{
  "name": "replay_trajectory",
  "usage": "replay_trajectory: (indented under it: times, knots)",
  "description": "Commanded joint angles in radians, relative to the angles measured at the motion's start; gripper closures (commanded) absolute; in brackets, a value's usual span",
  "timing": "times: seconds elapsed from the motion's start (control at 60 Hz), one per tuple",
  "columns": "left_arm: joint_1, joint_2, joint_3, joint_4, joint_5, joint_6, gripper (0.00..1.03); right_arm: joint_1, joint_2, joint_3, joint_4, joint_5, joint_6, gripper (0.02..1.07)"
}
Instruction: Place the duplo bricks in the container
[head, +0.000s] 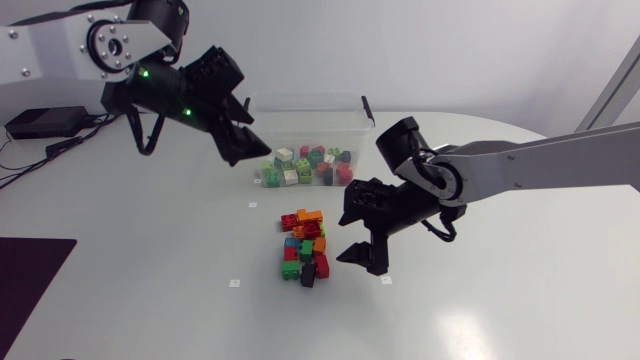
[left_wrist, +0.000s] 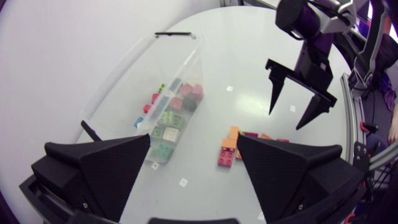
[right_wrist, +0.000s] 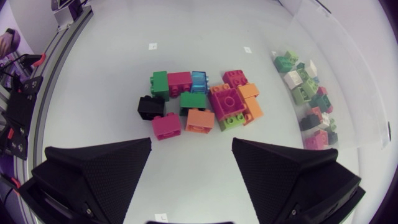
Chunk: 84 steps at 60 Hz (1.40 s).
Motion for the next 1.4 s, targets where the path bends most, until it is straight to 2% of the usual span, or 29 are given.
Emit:
replay_trajectory:
  times: [0.0,0.4,0.9,0.967,1.05,1.167,1.233,1.383]
  knots:
    - [0.002,-0.061,-0.115,-0.009,-0.001,0.089,0.05,0.021,0.035,-0.021,-0.008,0.010,-0.031,0.13]
    - [-0.007,-0.158,-0.363,0.011,0.000,0.197,0.05,0.075,0.117,0.069,-0.122,0.082,-0.090,0.13]
    - [-0.067,-0.141,-0.507,0.050,0.000,0.278,0.05,0.110,0.229,0.217,-0.236,0.145,-0.128,0.16]
    - [-0.078,-0.130,-0.521,0.059,0.000,0.284,0.05,0.112,0.241,0.232,-0.243,0.150,-0.134,0.23]
    - [-0.099,-0.116,-0.541,0.073,0.000,0.299,0.05,0.115,0.258,0.252,-0.255,0.150,-0.137,0.27]
    - [-0.124,-0.095,-0.563,0.096,0.000,0.312,0.05,0.116,0.279,0.272,-0.268,0.150,-0.145,0.28]
    - [-0.132,-0.079,-0.564,0.103,0.000,0.313,0.05,0.121,0.288,0.280,-0.277,0.150,-0.148,0.36]
    - [-0.150,-0.036,-0.564,0.140,0.000,0.315,0.05,0.135,0.305,0.287,-0.286,0.150,-0.148,0.48]
